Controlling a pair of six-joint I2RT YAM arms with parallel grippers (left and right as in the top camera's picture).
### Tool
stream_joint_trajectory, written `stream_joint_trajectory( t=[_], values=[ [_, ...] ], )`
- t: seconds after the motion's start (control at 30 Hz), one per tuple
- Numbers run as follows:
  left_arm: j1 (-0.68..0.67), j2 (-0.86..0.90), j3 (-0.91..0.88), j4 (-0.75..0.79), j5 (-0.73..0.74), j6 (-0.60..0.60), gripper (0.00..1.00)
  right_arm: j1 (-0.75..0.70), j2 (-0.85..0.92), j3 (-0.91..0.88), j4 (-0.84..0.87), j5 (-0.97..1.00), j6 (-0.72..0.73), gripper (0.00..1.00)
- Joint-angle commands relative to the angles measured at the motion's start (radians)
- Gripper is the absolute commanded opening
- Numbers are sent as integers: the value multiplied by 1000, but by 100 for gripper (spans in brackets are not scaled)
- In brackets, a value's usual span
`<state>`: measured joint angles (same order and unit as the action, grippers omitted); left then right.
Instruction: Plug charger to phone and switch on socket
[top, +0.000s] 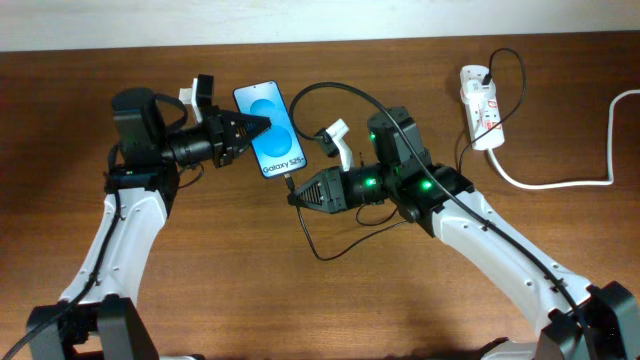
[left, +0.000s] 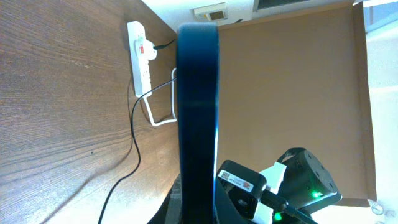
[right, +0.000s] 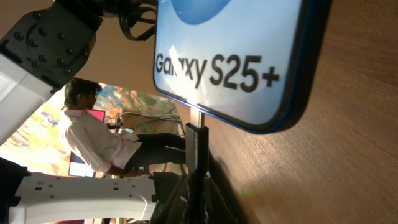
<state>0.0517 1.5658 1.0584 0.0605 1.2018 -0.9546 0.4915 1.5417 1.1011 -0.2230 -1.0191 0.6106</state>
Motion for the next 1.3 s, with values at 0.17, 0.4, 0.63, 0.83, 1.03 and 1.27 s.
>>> stream_joint_trajectory(
  t=[0.17,0.4,0.63,0.83,1.03,1.27],
  values=[
    [-4,-5,18,6,41,6,0,-1,21,-2,14,-9,5,4],
    [-19,-5,18,6,40,29,0,-1,21,-2,19,-28,5,4],
    [-16,-5,18,6,-10,28,0,-1,21,-2,-16,-55,4,4],
    [-16,-5,18,6,-16,29,0,-1,21,-2,-83,-74,-34,4],
    [-16,-5,18,6,-16,29,0,-1,20,-2,-83,-92,-60,4],
    [-16,-5,18,6,-16,29,0,-32,19,-2,-84,-106,-59,4]
  ],
)
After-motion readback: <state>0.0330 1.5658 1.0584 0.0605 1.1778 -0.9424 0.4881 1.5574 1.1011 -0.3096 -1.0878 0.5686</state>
